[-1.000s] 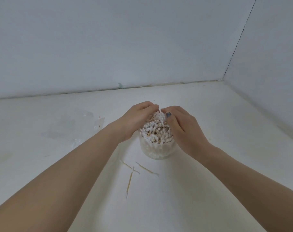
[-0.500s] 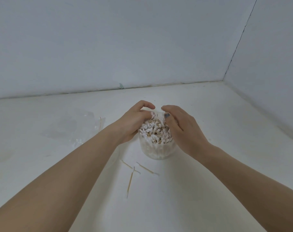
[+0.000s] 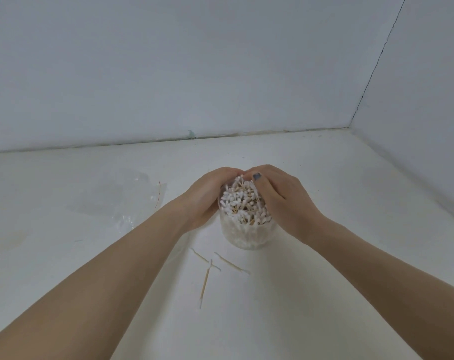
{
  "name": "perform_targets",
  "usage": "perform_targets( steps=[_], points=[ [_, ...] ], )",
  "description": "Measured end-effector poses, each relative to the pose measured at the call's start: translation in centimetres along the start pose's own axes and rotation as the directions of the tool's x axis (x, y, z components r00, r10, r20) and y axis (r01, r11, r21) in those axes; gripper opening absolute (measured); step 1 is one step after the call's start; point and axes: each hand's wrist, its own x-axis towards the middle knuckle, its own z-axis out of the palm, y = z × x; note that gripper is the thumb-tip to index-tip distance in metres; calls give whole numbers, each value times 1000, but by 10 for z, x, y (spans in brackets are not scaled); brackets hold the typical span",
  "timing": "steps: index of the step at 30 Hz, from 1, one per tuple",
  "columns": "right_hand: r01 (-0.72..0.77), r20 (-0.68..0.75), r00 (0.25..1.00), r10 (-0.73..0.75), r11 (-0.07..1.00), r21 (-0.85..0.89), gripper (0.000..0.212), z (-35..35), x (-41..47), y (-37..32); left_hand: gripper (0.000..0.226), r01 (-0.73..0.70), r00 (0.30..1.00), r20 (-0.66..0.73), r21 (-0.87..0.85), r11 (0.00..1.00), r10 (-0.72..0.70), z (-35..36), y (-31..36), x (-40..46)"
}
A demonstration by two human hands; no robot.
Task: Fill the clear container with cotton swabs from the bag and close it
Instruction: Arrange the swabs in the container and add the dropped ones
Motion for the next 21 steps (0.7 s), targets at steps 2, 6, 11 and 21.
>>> perform_targets(
  steps=[2,6,11,21],
  points=[
    [17,-31,999,-16,1000,17,35,3,-3,2,29,-3,1000,2,32,999,3,2,1,1],
    [32,-53,998,-33,999,-35,33,9,-5,5,25,7,1000,-18,42,999,-6,3,0,4],
    [49,-55,997,-52,997,-56,38,7,-2,6,29,43,997,59,-43,998,-41,1,-3,2],
    [54,-47,997,-57,997,-61,34,8,-2,7,24,-150,982,-54,352,924,180,2,1,-1]
  ],
)
